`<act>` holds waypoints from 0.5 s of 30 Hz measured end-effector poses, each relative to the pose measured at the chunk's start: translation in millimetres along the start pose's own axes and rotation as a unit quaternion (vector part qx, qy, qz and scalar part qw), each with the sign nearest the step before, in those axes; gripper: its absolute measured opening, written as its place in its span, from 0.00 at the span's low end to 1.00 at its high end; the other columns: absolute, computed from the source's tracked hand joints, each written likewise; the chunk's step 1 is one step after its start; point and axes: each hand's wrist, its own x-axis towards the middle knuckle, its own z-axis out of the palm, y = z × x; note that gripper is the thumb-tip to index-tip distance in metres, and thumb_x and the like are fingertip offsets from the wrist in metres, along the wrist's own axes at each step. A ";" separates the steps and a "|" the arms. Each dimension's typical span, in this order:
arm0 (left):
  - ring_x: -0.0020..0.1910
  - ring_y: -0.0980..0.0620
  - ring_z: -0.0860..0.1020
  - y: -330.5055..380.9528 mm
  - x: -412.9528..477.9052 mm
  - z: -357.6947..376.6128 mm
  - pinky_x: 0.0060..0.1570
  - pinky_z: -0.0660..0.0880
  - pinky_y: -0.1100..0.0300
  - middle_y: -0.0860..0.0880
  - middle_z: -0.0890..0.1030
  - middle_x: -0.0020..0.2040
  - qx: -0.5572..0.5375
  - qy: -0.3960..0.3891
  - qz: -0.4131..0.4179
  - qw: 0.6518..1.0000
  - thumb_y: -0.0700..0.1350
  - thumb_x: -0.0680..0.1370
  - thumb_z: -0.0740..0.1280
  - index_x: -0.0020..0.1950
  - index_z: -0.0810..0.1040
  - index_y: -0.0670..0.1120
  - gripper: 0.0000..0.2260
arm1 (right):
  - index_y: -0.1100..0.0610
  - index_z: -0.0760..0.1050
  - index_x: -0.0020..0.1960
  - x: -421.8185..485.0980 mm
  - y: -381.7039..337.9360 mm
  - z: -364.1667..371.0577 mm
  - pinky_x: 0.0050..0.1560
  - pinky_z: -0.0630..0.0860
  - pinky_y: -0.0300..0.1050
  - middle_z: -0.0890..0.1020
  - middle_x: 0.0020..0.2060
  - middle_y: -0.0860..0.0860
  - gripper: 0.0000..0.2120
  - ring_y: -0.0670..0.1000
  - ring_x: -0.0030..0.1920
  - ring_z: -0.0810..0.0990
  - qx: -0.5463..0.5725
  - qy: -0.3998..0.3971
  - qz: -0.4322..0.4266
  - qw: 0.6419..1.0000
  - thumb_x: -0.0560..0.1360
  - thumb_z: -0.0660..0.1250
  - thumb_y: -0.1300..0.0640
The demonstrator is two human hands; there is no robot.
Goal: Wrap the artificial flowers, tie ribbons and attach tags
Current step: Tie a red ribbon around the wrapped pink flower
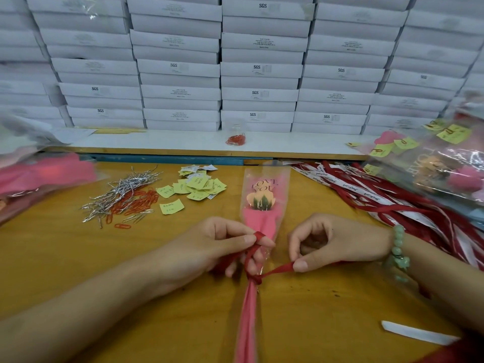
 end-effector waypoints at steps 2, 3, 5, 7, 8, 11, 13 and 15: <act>0.35 0.56 0.79 -2.1 0.8 -2.2 0.27 0.70 0.69 0.46 0.82 0.41 -0.009 -0.002 0.000 1.000 0.45 0.79 0.64 0.56 0.83 0.40 0.12 | 0.53 0.81 0.42 -0.1 -1.9 0.9 0.39 0.70 0.31 0.80 0.33 0.43 0.05 0.40 0.34 0.74 0.022 -0.005 -0.002 1.000 0.74 0.71 0.62; 0.34 0.56 0.79 -2.8 1.0 -2.6 0.26 0.70 0.69 0.46 0.82 0.41 -0.013 -0.006 0.003 1.000 0.45 0.79 0.64 0.56 0.83 0.40 0.13 | 0.53 0.81 0.42 0.3 -2.5 2.1 0.38 0.70 0.30 0.80 0.33 0.43 0.06 0.39 0.33 0.75 0.035 -0.008 -0.005 0.999 0.74 0.70 0.63; 0.34 0.55 0.78 -4.0 1.7 -2.6 0.26 0.69 0.69 0.46 0.82 0.41 -0.011 -0.007 0.008 1.000 0.46 0.79 0.63 0.57 0.83 0.41 0.13 | 0.51 0.81 0.42 2.2 -3.0 6.1 0.35 0.69 0.29 0.80 0.33 0.42 0.07 0.39 0.32 0.75 0.066 -0.012 -0.017 0.998 0.75 0.70 0.62; 0.33 0.55 0.78 -5.5 2.5 -2.5 0.25 0.69 0.69 0.46 0.81 0.41 -0.007 -0.001 0.007 1.000 0.45 0.79 0.63 0.57 0.82 0.41 0.13 | 0.48 0.80 0.42 4.6 -2.3 11.3 0.28 0.66 0.30 0.80 0.33 0.43 0.05 0.40 0.29 0.72 0.108 -0.002 -0.026 0.994 0.74 0.70 0.58; 0.33 0.55 0.78 -6.3 3.0 -2.8 0.25 0.69 0.69 0.46 0.81 0.41 -0.007 -0.002 0.007 1.000 0.44 0.79 0.63 0.57 0.82 0.40 0.12 | 0.47 0.80 0.43 6.1 -1.7 13.9 0.25 0.64 0.30 0.80 0.34 0.45 0.05 0.40 0.27 0.71 0.143 0.000 -0.030 0.989 0.73 0.70 0.57; 0.32 0.57 0.77 -7.4 2.8 -4.5 0.25 0.69 0.69 0.47 0.81 0.40 -0.018 -0.018 0.018 1.000 0.40 0.81 0.62 0.57 0.79 0.36 0.10 | 0.51 0.77 0.44 11.1 -0.5 21.2 0.21 0.65 0.29 0.81 0.35 0.49 0.09 0.41 0.25 0.71 0.250 0.017 -0.062 0.966 0.74 0.67 0.64; 0.30 0.58 0.76 -7.4 2.0 -6.0 0.25 0.69 0.69 0.48 0.80 0.38 -0.015 -0.028 0.020 0.999 0.39 0.82 0.60 0.54 0.80 0.39 0.10 | 0.51 0.76 0.42 14.3 -1.4 26.2 0.20 0.65 0.30 0.80 0.35 0.53 0.09 0.43 0.24 0.72 0.258 0.068 -0.093 0.959 0.73 0.67 0.65; 0.28 0.57 0.72 -8.2 1.4 -7.8 0.27 0.69 0.70 0.47 0.79 0.37 0.021 -0.033 0.011 0.999 0.42 0.82 0.61 0.53 0.81 0.40 0.10 | 0.51 0.76 0.40 16.3 -3.2 30.3 0.18 0.63 0.31 0.78 0.33 0.57 0.07 0.44 0.22 0.69 0.257 0.134 -0.111 0.951 0.72 0.70 0.62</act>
